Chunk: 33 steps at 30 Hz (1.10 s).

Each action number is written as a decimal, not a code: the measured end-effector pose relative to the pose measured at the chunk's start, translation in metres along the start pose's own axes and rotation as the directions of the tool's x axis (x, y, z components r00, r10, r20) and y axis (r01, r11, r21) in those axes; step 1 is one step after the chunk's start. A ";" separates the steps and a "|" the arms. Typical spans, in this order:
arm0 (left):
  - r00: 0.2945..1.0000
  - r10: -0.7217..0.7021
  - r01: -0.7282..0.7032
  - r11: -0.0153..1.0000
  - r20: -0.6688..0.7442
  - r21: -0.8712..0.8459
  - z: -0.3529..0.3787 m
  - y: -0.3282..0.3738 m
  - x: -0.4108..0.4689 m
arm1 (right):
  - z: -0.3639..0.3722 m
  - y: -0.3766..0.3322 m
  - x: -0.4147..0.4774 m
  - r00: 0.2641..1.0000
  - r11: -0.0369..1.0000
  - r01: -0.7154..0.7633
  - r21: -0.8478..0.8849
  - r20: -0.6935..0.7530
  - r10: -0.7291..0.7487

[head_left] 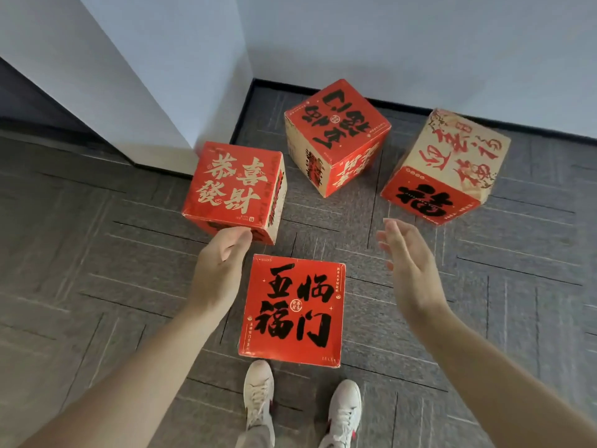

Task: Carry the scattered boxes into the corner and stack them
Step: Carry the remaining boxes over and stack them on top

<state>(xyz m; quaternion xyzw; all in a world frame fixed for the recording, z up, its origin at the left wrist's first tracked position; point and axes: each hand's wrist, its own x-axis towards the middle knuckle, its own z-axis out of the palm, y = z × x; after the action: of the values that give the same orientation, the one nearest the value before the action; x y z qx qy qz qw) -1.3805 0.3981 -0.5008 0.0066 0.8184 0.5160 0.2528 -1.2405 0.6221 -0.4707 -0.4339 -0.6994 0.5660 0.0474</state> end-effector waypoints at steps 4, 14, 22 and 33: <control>0.999 -0.046 0.047 0.998 -0.011 0.038 0.033 -0.079 0.065 | 0.051 0.079 0.064 0.995 0.994 -0.088 -0.061 0.032 0.090; 0.947 -0.297 0.317 0.920 -0.119 0.231 0.087 -0.258 0.166 | 0.152 0.253 0.160 0.904 0.877 -0.421 -0.232 -0.025 0.428; 0.930 -0.340 0.353 0.932 -0.139 0.082 0.097 -0.245 0.143 | 0.155 0.247 0.141 0.866 0.856 -0.500 -0.130 -0.097 0.491; 0.941 -0.293 0.264 0.949 -0.172 -0.172 0.031 -0.013 0.002 | 0.031 0.039 0.009 0.921 0.937 -0.348 0.020 -0.177 0.346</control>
<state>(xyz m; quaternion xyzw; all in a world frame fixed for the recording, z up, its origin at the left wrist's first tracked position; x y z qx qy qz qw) -1.3658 0.4189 -0.5234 -0.1786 0.7920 0.5316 0.2414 -1.2411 0.6041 -0.5180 -0.5999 -0.6077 0.5204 0.0061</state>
